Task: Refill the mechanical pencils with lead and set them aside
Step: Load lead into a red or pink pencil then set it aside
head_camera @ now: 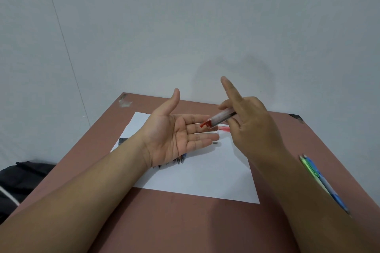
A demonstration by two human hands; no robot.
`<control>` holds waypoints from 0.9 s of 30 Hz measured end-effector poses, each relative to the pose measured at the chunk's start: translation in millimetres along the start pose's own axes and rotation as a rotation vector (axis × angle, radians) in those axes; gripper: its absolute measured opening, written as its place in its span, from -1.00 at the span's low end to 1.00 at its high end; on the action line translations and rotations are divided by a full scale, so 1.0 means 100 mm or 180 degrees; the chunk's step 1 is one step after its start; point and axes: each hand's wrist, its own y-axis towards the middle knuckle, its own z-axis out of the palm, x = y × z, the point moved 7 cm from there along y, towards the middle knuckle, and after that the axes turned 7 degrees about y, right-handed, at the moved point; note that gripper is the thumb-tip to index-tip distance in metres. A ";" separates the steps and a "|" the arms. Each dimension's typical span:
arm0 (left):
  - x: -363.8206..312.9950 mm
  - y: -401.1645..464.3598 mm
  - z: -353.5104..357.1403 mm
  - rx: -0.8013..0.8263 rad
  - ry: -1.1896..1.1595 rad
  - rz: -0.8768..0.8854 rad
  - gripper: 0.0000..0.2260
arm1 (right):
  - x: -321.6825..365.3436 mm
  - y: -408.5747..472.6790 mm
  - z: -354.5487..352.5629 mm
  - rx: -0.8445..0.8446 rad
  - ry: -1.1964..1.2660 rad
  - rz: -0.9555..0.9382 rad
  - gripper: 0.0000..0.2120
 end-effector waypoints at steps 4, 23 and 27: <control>0.00 0.00 0.00 0.0034 -0.0025 0.0021 -0.08 | 0.02 -0.03 0.05 0.0056 0.0005 -0.0568 -0.53; 0.01 0.01 0.01 0.0050 -0.0104 -0.0017 -0.05 | 0.29 0.21 0.02 0.0914 -0.0911 -0.0637 0.13; 0.00 0.00 0.02 0.0063 -0.0173 0.0005 -0.06 | 0.36 0.26 -0.02 0.1146 -0.1005 -0.1055 -0.11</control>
